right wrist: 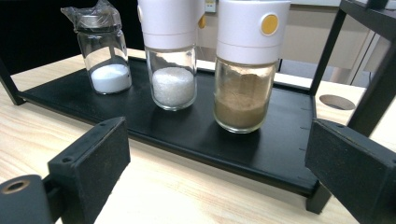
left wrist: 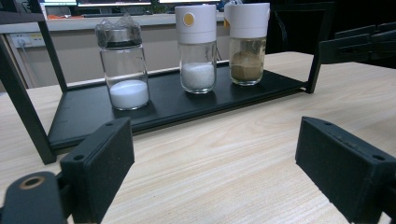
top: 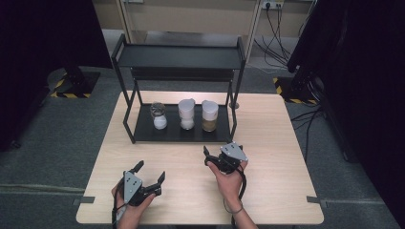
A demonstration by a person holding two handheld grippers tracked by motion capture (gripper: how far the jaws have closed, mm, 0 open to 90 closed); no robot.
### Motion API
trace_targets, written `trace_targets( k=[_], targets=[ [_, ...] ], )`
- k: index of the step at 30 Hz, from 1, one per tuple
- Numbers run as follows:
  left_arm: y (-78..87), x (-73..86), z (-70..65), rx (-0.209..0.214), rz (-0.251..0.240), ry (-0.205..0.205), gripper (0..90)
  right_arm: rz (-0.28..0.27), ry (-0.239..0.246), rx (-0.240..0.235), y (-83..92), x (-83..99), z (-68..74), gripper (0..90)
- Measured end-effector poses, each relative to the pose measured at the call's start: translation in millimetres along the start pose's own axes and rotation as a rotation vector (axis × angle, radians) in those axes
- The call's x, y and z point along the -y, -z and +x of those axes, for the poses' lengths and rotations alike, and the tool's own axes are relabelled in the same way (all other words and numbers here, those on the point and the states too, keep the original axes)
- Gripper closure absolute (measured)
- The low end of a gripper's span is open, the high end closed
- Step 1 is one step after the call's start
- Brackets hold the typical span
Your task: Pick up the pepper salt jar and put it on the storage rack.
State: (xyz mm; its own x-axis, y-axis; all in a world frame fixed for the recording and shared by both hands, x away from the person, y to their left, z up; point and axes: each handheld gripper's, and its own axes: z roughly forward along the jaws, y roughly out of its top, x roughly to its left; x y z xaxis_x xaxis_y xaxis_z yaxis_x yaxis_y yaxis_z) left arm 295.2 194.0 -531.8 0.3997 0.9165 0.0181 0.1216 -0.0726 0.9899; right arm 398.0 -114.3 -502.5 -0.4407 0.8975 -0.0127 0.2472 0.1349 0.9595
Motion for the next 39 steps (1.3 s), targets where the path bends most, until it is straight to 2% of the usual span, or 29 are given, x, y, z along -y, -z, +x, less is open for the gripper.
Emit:
trace_targets(
  k=[23, 39],
  targets=[
    [0.2, 0.0, -0.2, -0.002, -0.002, 0.0, 11.2, -0.008, -0.007, -0.005, 24.4, 8.9, -13.6, 6.9],
    [0.2, 0.1, -0.2, -0.003, -0.003, 0.001, 11.2, -0.015, 0.013, -0.004, 42.4, 13.3, -15.8, 7.0]
  ],
)
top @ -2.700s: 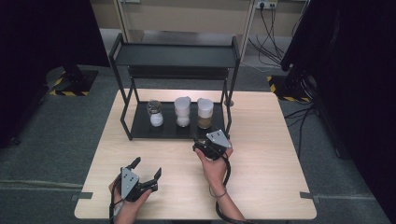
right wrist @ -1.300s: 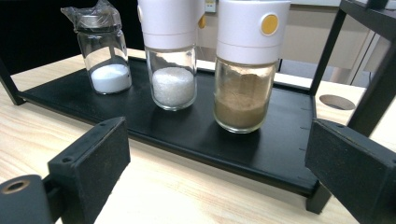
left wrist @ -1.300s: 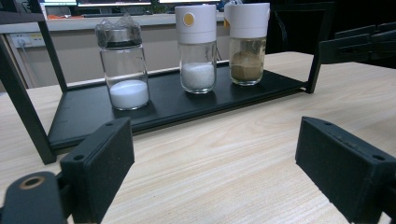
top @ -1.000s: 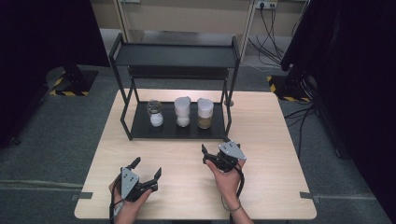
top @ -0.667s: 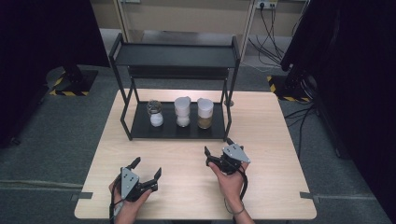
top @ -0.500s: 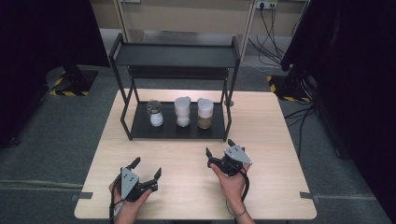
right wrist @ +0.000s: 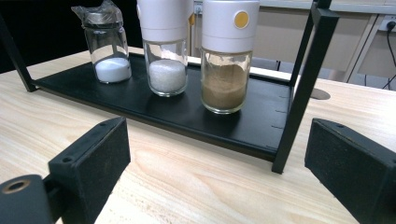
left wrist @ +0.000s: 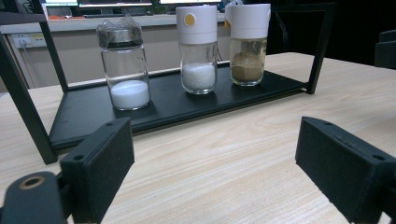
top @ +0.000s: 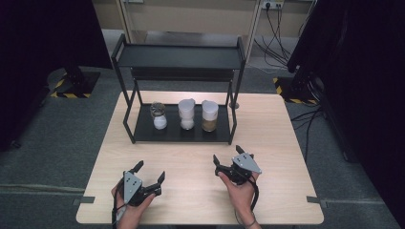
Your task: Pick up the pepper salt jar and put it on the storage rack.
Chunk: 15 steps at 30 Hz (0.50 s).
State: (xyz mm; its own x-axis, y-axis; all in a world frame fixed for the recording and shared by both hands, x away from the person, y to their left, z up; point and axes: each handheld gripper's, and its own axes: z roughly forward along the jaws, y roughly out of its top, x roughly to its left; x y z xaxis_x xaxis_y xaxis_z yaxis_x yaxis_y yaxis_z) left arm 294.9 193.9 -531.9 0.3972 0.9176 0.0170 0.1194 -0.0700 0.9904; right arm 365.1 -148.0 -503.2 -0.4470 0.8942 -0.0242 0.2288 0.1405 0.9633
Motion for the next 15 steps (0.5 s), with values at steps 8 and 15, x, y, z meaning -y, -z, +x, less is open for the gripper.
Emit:
trace_targets(
  k=[8, 15],
  targets=[
    [0.1, 0.0, -0.1, -0.001, -0.001, 0.0, 11.2, -0.004, -0.006, 0.012, 9.4, 3.3, -6.1, 7.0],
    [0.2, 0.1, 0.1, -0.002, -0.001, 0.002, 11.2, -0.001, -0.005, 0.018, 15.8, 7.0, -10.4, 7.0]
  ],
)
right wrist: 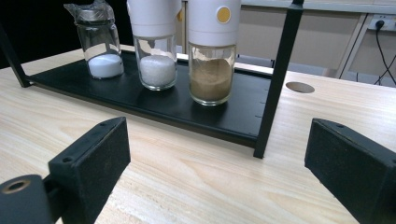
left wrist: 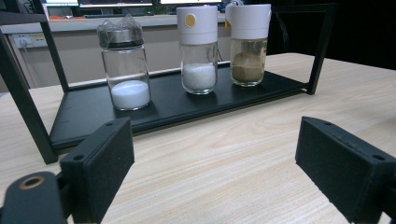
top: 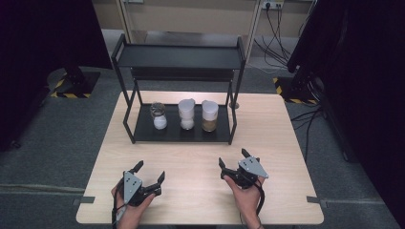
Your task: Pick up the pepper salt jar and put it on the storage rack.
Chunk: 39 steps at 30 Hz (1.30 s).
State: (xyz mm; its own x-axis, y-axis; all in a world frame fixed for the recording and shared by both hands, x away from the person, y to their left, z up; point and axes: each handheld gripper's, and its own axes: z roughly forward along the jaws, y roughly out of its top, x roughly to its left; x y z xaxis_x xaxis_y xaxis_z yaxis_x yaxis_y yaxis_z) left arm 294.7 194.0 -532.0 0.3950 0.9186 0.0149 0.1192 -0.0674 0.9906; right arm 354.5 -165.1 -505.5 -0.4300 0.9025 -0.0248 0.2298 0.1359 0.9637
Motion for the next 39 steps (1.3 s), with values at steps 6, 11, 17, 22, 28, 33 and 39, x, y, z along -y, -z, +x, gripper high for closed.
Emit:
trace_targets(
  k=[6, 11, 17, 22, 28, 33, 39],
  targets=[
    [0.0, 0.0, -0.1, 0.0, 0.0, 0.0, 11.1, -0.005, 0.005, 0.007, 6.3, 2.0, -4.3, 7.0],
    [0.1, 0.1, -0.1, -0.001, -0.001, -0.001, 11.2, -0.009, 0.006, 0.014, 11.9, 2.9, -8.8, 7.0],
    [0.1, 0.1, -0.1, -0.001, -0.002, -0.001, 11.1, -0.011, 0.001, 0.03, 18.9, 4.7, -16.0, 7.0],
    [0.1, 0.0, -0.2, -0.002, -0.001, -0.002, 11.2, -0.013, -0.01, 0.047, 25.3, 7.4, -22.8, 7.0],
    [0.1, 0.1, -0.4, -0.002, -0.002, -0.003, 11.2, -0.013, -0.019, 0.065, 32.0, 10.9, -30.3, 7.0],
    [0.2, 0.1, -0.3, -0.003, -0.002, -0.003, 11.2, -0.009, -0.024, 0.084, 37.0, 13.5, -37.4, 7.0],
    [0.2, 0.0, -0.6, -0.002, -0.001, -0.003, 11.2, -0.007, -0.027, 0.104, 42.6, 15.8, -46.1, 6.9]
  ],
)
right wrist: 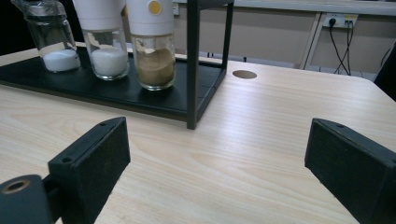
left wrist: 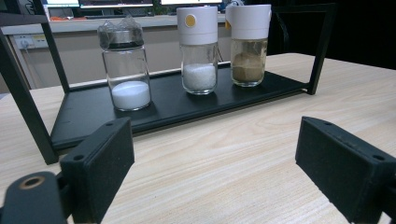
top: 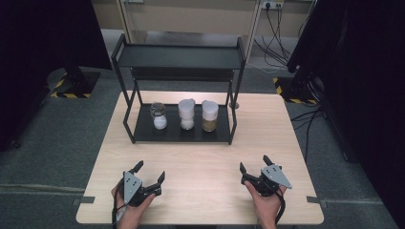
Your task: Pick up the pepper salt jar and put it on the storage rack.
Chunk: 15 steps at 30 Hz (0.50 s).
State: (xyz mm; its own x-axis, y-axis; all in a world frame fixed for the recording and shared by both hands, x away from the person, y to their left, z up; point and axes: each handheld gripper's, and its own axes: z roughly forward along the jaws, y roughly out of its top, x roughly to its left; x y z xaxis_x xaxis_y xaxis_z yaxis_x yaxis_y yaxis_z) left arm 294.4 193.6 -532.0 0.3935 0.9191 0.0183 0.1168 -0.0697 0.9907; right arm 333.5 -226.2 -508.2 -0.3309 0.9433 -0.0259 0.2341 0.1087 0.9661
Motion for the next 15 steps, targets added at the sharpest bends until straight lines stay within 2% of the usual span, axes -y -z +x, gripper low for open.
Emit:
trace_targets(
  k=[15],
  targets=[
    [0.2, 0.1, 0.0, -0.002, -0.001, 0.001, 11.2, 0.008, 0.004, 0.033, 9.6, 5.4, -14.4, 7.0]
  ],
)
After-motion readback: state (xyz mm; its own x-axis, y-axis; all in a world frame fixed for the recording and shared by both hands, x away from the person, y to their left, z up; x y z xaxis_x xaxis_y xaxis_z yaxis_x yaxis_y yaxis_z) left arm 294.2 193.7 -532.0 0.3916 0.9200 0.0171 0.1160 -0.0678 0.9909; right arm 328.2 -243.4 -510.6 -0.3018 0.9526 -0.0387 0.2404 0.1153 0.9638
